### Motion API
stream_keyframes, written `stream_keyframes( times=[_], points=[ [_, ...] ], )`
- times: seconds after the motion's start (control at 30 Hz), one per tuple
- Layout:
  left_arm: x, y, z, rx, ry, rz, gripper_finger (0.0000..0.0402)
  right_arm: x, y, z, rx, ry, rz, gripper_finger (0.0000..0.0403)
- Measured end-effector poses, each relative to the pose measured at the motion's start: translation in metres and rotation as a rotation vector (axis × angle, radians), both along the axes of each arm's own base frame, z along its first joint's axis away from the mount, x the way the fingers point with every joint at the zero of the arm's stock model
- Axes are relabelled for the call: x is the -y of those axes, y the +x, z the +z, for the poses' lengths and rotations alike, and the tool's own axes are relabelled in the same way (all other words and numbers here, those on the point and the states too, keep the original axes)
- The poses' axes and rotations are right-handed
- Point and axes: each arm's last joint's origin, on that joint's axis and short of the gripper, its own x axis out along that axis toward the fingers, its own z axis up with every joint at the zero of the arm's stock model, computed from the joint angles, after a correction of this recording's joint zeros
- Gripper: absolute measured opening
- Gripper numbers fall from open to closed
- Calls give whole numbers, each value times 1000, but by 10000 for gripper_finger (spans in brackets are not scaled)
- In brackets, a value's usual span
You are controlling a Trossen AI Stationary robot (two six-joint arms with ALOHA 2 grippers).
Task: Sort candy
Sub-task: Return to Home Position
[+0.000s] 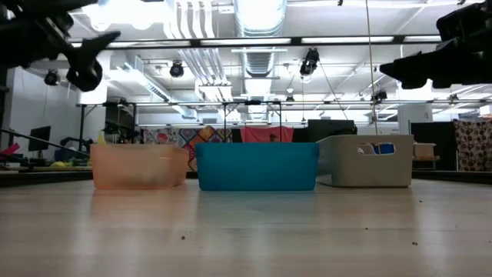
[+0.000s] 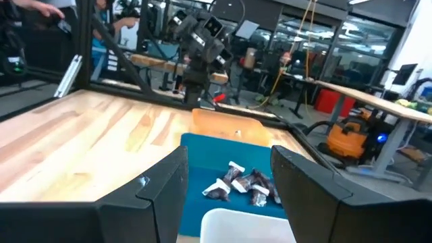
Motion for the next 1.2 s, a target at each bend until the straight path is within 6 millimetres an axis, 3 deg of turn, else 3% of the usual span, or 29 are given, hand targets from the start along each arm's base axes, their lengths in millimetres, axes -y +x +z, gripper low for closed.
stream_keyframes(
  times=[0.17,0.37,0.73,1.2],
  points=[
    [7,-4,10,108,-11,-87,232,0,1,-4,-23,7,17,203],
    [8,-4,14,103,-11,-101,232,0,1,-4,-26,38,-4,203],
    [9,-1,15,81,-8,-100,232,0,2,-4,-28,349,0,203],
    [10,4,11,32,0,-100,232,-1,-1,-1,15,318,14,203]
  ],
)
